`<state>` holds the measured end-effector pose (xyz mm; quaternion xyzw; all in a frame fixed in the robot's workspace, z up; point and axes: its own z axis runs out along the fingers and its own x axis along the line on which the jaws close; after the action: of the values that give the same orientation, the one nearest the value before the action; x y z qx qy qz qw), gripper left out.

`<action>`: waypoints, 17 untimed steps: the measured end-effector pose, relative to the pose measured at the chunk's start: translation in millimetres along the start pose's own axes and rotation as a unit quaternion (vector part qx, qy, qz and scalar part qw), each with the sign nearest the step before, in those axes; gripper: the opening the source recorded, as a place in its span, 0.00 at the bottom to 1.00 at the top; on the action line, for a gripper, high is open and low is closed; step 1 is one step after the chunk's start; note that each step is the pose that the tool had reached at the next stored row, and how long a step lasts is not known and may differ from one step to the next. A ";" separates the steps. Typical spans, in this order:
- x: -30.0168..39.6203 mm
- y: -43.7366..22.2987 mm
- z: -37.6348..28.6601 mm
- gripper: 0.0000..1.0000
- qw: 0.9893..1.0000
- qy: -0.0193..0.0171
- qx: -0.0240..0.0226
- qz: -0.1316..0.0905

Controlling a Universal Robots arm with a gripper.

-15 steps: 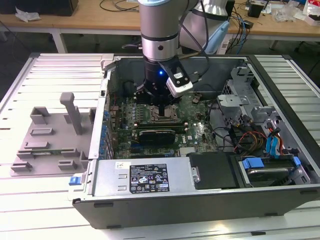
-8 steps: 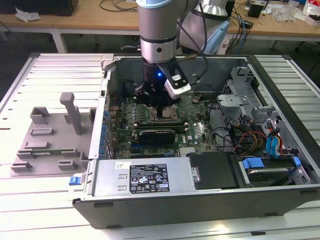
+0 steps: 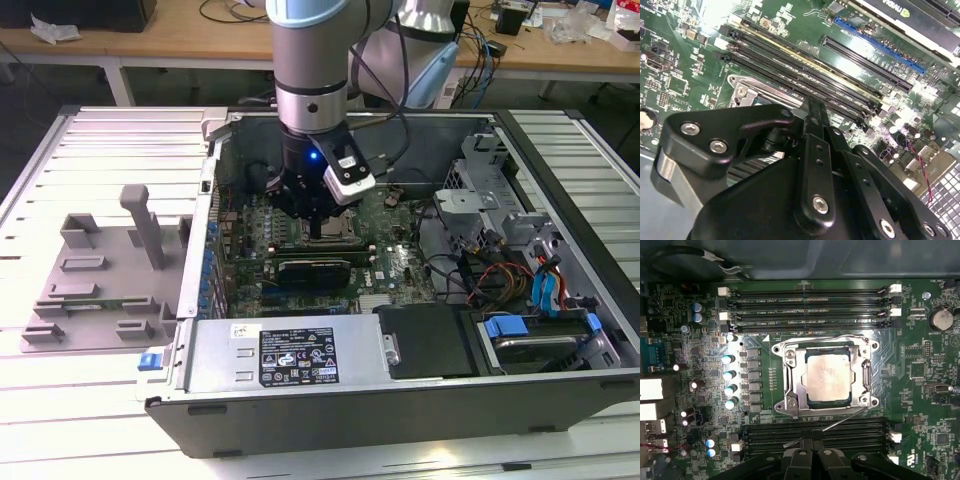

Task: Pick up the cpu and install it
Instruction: 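Install the second cpu locking lever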

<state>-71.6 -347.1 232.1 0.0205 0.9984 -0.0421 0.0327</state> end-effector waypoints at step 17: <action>11.2 0.5 14.7 0.11 1.000 0.000 -0.002 0.000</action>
<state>-81.7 -347.4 216.8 0.0205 0.9985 -0.0400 0.0326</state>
